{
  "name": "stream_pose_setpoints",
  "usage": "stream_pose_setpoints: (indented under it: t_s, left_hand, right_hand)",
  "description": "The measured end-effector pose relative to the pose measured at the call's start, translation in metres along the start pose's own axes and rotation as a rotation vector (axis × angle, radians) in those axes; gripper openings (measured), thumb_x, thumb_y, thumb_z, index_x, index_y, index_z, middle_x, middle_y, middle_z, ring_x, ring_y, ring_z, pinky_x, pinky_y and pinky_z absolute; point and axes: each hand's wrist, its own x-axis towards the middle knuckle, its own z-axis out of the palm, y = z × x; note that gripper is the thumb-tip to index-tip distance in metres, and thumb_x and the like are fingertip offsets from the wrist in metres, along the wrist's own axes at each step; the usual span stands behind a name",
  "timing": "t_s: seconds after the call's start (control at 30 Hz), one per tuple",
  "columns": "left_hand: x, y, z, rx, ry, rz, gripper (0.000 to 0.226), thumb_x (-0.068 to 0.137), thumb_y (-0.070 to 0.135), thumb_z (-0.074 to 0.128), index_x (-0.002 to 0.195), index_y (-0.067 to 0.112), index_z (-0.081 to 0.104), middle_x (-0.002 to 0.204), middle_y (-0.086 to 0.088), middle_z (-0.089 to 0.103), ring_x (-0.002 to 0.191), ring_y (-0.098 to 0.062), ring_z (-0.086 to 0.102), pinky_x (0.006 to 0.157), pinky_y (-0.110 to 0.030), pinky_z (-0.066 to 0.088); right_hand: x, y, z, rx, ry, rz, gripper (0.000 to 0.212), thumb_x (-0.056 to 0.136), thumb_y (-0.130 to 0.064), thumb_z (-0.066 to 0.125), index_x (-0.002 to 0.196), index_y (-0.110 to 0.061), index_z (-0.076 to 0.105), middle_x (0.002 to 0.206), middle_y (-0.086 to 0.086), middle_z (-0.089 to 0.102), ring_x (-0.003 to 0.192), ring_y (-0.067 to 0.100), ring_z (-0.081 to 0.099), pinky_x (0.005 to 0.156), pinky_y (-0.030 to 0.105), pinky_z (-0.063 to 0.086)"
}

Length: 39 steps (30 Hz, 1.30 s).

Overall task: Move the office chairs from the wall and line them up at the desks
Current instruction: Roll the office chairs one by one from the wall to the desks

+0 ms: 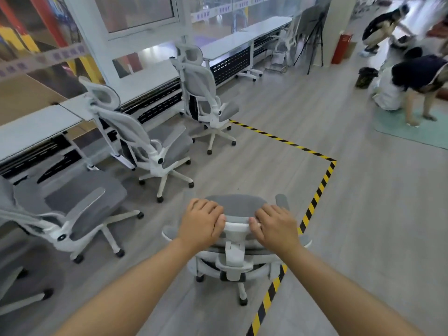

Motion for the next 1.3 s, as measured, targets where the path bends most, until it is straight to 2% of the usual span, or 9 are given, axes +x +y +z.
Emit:
stream_pose_setpoints:
  t_s: [0.2,0.5,0.7,0.8,1.03,1.3]
  left_hand:
    - [0.117,-0.045,0.05,-0.004,0.004,-0.112,0.032,0.098,0.034,0.035,0.09,0.02,0.064,0.094,0.003,0.061,0.091,-0.021,0.052,0.083,-0.039,0.036]
    - [0.302,-0.116,0.134,-0.05,0.007,0.0,0.03,0.098,0.035,0.036,0.091,0.022,0.062,0.092,0.005,0.061,0.089,-0.02,0.052,0.082,-0.04,0.036]
    - [0.425,-0.153,0.188,-0.089,-0.043,0.082,0.032,0.099,0.036,0.033,0.093,0.023,0.062,0.094,0.005,0.061,0.089,-0.019,0.053,0.082,-0.039,0.036]
    - [0.485,-0.162,0.214,-0.087,-0.089,0.092,0.033,0.1,0.037,0.032,0.094,0.023,0.062,0.095,0.005,0.06,0.089,-0.018,0.051,0.084,-0.039,0.035]
    - [0.616,-0.169,0.282,-0.117,-0.066,0.148,0.034,0.099,0.036,0.031,0.091,0.024,0.062,0.09,0.007,0.058,0.086,-0.018,0.05,0.084,-0.037,0.033]
    - [0.757,-0.147,0.357,-0.136,-0.084,0.197,0.035,0.1,0.036,0.032,0.092,0.023,0.064,0.088,0.007,0.059,0.084,-0.018,0.051,0.082,-0.036,0.033]
  right_hand:
    - [0.091,0.056,0.054,-0.062,-0.007,0.073,0.039,0.1,-0.039,0.046,0.071,-0.017,0.059,0.068,0.0,0.055,0.066,0.023,0.05,0.064,0.037,0.04]
    - [0.219,0.163,0.137,-0.139,-0.125,0.256,0.048,0.103,-0.047,0.034,0.078,-0.018,0.063,0.072,-0.002,0.06,0.069,0.019,0.052,0.067,0.036,0.045]
    - [0.301,0.233,0.175,-0.169,-0.194,0.393,0.052,0.105,-0.05,0.024,0.082,-0.02,0.061,0.077,-0.006,0.057,0.077,0.017,0.049,0.079,0.034,0.042]
    - [0.336,0.268,0.191,-0.18,-0.216,0.454,0.046,0.103,-0.049,0.028,0.086,-0.023,0.061,0.081,-0.008,0.057,0.08,0.014,0.047,0.082,0.031,0.039]
    - [0.406,0.375,0.233,-0.204,-0.187,0.509,0.044,0.102,-0.049,0.029,0.084,-0.023,0.06,0.08,-0.009,0.056,0.081,0.015,0.047,0.086,0.032,0.038]
    - [0.469,0.504,0.262,-0.242,-0.16,0.558,0.042,0.103,-0.047,0.032,0.078,-0.023,0.055,0.074,-0.007,0.051,0.075,0.018,0.043,0.082,0.035,0.039]
